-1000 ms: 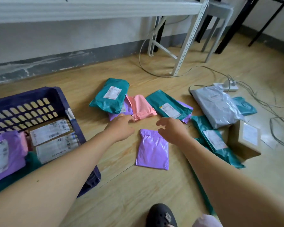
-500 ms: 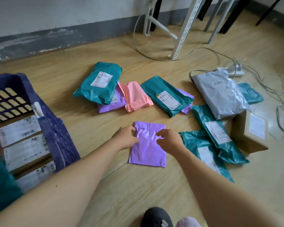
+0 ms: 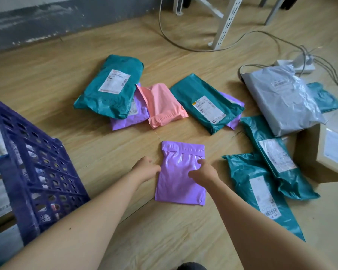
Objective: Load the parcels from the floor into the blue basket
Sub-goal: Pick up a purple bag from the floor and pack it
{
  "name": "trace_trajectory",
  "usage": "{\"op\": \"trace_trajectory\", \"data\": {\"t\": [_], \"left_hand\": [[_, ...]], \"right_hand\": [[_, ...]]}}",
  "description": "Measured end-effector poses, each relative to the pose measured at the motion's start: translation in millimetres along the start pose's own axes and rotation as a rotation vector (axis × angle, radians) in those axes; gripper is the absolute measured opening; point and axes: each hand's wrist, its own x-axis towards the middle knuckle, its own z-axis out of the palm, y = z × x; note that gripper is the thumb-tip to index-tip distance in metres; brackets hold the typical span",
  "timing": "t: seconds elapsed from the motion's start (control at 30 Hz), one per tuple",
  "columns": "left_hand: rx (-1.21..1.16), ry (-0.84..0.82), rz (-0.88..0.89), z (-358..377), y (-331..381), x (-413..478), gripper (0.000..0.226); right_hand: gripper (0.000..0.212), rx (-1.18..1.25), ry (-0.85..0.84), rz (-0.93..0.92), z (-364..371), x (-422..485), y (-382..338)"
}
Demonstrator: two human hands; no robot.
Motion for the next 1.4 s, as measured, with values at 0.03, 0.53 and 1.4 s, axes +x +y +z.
{"op": "trace_trajectory", "data": {"t": [0.03,0.53,1.4], "left_hand": [[-0.042,-0.009,-0.017,2.0,-1.8,3.7,0.052],[-0.755,-0.080,-0.143,-1.7,10.8,18.5,0.037],[-0.775,0.189,-0.028,-42.8,7.9,30.0,0.027]], "right_hand": [[0.066,0.006,-0.020,0.004,2.1,2.7,-0.3],[0.077,0.285,-0.104,-0.138,15.5,19.6,-29.8],[0.020,0.724,-0.057,-0.128,-1.7,18.2,-74.1]]}}
